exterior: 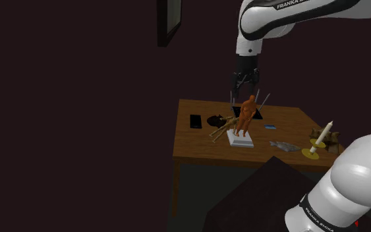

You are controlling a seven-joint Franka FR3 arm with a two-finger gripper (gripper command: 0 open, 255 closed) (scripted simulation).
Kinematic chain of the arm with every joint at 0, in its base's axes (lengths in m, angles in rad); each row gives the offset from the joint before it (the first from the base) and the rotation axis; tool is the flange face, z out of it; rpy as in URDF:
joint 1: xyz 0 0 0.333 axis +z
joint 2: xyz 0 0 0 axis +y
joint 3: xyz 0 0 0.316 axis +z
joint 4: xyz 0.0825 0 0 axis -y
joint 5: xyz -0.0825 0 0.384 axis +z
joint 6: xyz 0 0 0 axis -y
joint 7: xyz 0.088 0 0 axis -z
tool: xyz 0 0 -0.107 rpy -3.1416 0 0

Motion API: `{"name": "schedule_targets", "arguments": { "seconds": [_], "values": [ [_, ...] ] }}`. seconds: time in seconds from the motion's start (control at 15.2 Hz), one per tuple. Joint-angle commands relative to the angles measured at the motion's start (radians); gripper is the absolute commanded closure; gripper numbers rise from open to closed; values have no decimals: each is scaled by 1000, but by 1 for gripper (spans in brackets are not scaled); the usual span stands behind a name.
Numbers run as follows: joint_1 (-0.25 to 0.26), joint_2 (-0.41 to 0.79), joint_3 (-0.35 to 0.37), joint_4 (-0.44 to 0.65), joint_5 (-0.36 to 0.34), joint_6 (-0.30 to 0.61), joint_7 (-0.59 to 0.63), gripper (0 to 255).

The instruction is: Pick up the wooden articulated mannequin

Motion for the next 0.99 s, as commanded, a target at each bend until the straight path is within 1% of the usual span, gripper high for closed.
{"name": "schedule_targets", "arguments": {
  "seconds": [0.0, 0.46, 0.92],
  "values": [
    [-9, 73, -7, 28, -9, 34, 7, 0],
    [-37, 336, -32, 166, -33, 122, 35, 0],
    [-65, 606, -59, 362, -42, 160, 56, 0]
  ]
}}
